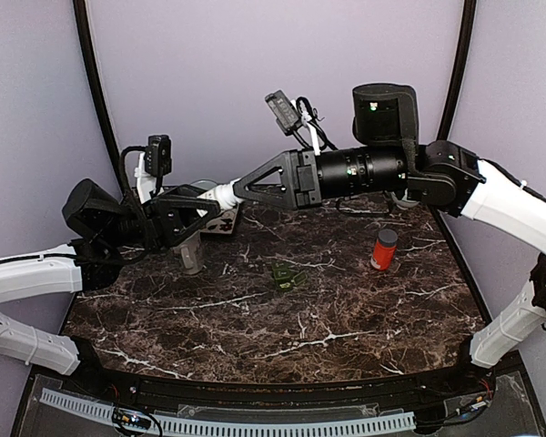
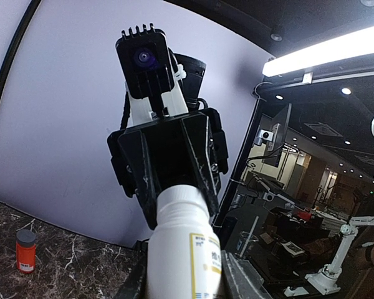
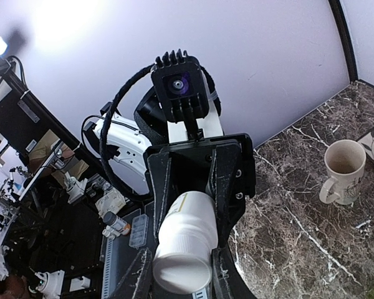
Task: Sort the pills into containers
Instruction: Close the lid of the pill bottle on the pill bottle.
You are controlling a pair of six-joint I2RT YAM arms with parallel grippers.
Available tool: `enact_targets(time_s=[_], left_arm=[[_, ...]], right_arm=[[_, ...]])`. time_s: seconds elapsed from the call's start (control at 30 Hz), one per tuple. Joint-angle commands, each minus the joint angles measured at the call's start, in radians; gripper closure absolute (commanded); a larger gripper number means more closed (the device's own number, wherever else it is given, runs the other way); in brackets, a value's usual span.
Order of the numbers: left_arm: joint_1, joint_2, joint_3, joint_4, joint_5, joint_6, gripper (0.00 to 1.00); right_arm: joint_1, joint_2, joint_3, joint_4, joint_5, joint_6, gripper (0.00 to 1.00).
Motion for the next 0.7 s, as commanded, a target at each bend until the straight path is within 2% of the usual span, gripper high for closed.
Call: enact_targets(time_s=[0.0, 0.67], left_arm=[[0.005, 0.016, 0.031, 0.025, -0.046, -0.013, 1.0], [0.005, 0.022, 0.06, 0.0, -0.018, -0.01, 1.0]], right_arm=[[0.033, 0.009, 0.009, -0.014, -0.034, -0.018, 0.72], [0.074, 0.11, 0.121, -0.154, 0.064, -0.092, 0.73]])
